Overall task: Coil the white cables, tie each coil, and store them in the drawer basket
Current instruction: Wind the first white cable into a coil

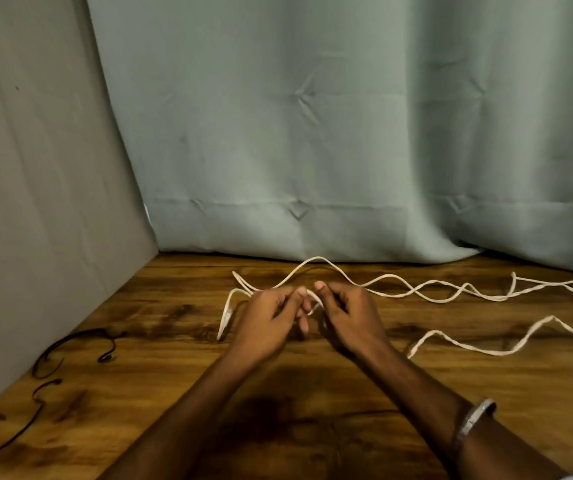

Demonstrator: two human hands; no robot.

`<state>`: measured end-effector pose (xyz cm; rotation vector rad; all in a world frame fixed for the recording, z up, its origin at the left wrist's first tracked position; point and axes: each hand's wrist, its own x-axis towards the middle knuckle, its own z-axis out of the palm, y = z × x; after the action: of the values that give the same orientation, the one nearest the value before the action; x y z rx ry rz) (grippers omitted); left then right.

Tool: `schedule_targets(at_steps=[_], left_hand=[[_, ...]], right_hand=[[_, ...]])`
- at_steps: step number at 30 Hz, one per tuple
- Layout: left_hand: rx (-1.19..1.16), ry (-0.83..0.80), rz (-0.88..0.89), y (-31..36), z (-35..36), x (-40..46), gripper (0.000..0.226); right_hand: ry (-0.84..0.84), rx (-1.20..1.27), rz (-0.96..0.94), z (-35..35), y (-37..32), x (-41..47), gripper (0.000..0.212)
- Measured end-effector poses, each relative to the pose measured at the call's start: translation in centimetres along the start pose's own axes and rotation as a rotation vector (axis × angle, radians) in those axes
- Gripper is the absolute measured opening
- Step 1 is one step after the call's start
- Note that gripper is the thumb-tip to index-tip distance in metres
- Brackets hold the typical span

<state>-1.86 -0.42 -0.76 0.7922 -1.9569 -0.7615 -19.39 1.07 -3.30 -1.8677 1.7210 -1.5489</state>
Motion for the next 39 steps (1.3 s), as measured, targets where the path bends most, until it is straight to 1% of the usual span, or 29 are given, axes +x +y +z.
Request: schedule_targets(at_steps=[2, 3, 4, 5, 8, 10, 13, 15, 16, 17, 18, 19, 20, 22, 23, 26, 28, 30, 32, 34, 35, 36, 37, 39], left_hand=[[-0.010, 0.114, -0.001, 0.5, -0.1, 2.8, 0.041], [-0.031, 0.158, -0.013, 0.7, 0.0, 4.3, 0.042], [-0.070, 0.188, -0.028, 0.7, 0.2, 5.7, 0.043], [-0.118, 0.210, -0.045, 0.8, 0.6, 6.8, 0.043], [-0.270, 0.279, -0.060, 0.3, 1.9, 9.2, 0.043], [-0.305, 0.323, -0.042, -0.6, 2.5, 9.7, 0.043], [-0.254, 0.372, 0.007, -2.4, 3.2, 8.4, 0.041], [-0.061, 0.430, 0.072, -3.0, 2.8, 7.0, 0.041], [0.029, 0.455, 0.121, -3.1, 2.4, 6.7, 0.041], [0.072, 0.473, 0.166, -3.0, 1.9, 6.7, 0.042], [0.068, 0.475, 0.186, -2.4, 1.3, 6.5, 0.043], [0.004, 0.453, 0.176, -1.8, 0.9, 6.3, 0.045], [-0.098, 0.398, 0.147, -1.3, 0.5, 6.0, 0.047], [-0.277, 0.203, 0.093, -0.6, 0.2, 5.4, 0.053], [-0.319, 0.116, 0.086, -0.4, 0.1, 5.2, 0.052], [-0.379, -0.033, 0.146, -0.2, -0.4, 5.2, 0.043], [-0.432, -0.048, 0.208, -0.4, -0.7, 5.7, 0.031], [-0.458, 0.032, 0.204, -0.6, -0.9, 6.3, 0.026], [-0.485, 0.153, 0.161, -0.8, -0.9, 6.6, 0.026], [-0.503, 0.271, 0.113, -0.9, -1.2, 6.6, 0.027], [-0.510, 0.318, 0.090, -1.0, -1.4, 6.6, 0.027], [-0.520, 0.356, 0.073, -1.1, -1.5, 6.5, 0.027], [-0.535, 0.378, 0.061, -1.2, -1.7, 6.5, 0.027], [-0.570, 0.371, 0.042, -1.2, -1.8, 6.7, 0.028]], right_hand=[[-0.032, 0.102, -0.006, -0.3, -0.6, -0.1, 0.045], [-0.052, 0.118, -0.017, -0.3, -0.7, -0.2, 0.038], [-0.060, 0.086, -0.043, -0.5, -0.8, -0.2, 0.031], [-0.063, 0.023, -0.077, -0.6, -0.7, -0.3, 0.030], [-0.099, -0.188, -0.124, -1.0, -0.3, -0.3, 0.049], [-0.149, -0.322, -0.110, -1.2, -0.3, -0.3, 0.049], [-0.180, -0.443, -0.170, -1.6, -0.2, -0.3, 0.035], [-0.177, -0.483, -0.217, -2.0, -0.4, -0.5, 0.027], [-0.159, -0.504, -0.236, -2.0, -0.4, -0.4, 0.025], [-0.127, -0.528, -0.254, -2.0, -0.2, -0.2, 0.024], [-0.079, -0.532, -0.269, -2.1, -0.2, -0.1, 0.026], [-0.029, -0.515, -0.265, -2.2, -0.2, 0.1, 0.027], [0.023, -0.461, -0.251, -2.2, 0.0, 0.2, 0.028], [0.148, -0.305, -0.189, -2.1, 0.5, 0.5, 0.029], [0.196, -0.232, -0.147, -2.2, 0.6, 0.7, 0.025], [0.246, -0.070, -0.021, -2.3, 0.9, 1.1, 0.017], [0.234, -0.026, 0.051, -2.2, 1.3, 1.1, 0.017], [0.178, -0.077, 0.049, -2.2, 1.3, 1.0, 0.017], [0.089, -0.216, -0.040, -2.3, 0.9, 0.5, 0.020], [-0.002, -0.315, -0.114, -2.4, 0.5, 0.1, 0.048], [-0.025, -0.333, -0.135, -2.4, 0.3, 0.0, 0.055], [-0.020, -0.346, -0.187, -2.5, 0.1, 0.0, 0.052], [0.001, -0.367, -0.261, -2.5, 0.1, 0.1, 0.044], [0.024, -0.431, -0.391, -2.7, 0.3, 0.3, 0.031]])
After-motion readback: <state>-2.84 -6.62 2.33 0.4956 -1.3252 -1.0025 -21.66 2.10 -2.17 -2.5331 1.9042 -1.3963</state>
